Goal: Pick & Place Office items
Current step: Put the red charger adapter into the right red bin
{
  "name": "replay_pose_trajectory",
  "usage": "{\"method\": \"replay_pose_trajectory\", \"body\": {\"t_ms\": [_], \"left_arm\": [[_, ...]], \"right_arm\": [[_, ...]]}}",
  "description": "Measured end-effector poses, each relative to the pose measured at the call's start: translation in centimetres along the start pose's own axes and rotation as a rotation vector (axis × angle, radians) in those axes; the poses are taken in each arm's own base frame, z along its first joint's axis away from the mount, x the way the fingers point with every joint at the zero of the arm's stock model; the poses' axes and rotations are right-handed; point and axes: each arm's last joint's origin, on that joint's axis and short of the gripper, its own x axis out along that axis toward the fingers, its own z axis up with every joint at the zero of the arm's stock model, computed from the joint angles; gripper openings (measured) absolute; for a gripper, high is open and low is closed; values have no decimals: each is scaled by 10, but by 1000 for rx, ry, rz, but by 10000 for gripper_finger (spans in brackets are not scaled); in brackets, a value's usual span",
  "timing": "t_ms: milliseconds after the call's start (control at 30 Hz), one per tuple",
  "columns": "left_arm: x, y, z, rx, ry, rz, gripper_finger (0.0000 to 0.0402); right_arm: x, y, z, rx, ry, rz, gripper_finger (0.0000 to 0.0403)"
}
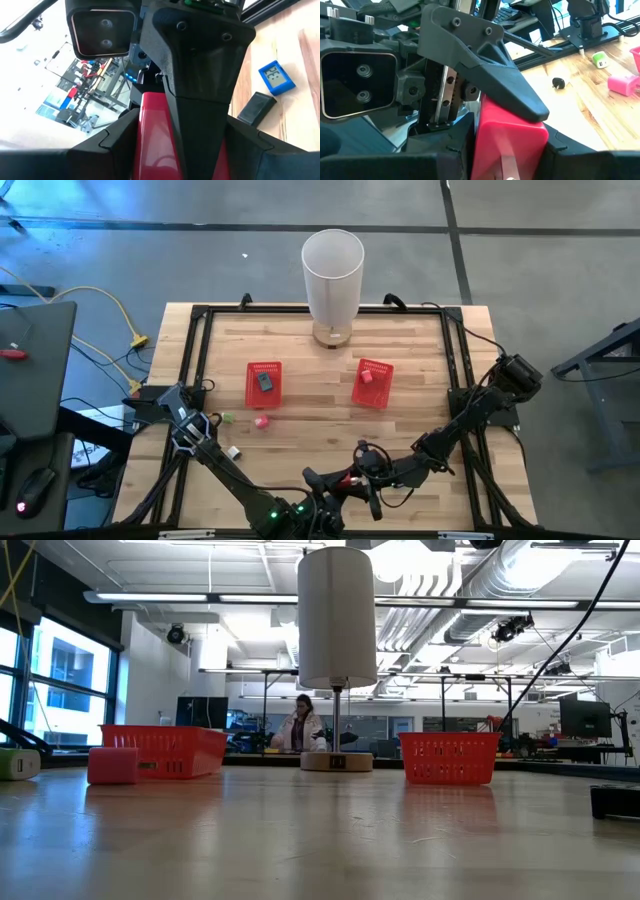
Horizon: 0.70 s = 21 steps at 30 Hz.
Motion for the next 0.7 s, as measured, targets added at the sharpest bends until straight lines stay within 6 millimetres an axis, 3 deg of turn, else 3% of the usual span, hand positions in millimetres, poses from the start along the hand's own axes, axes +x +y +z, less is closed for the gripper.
{"method": "replay_pose_trajectory", "body": {"t_ms": [700], "left_arm": [[0,0,0,84,-2,-12,219]], "right_arm": [[0,-1,-2,-3,3,-19,115]]}}
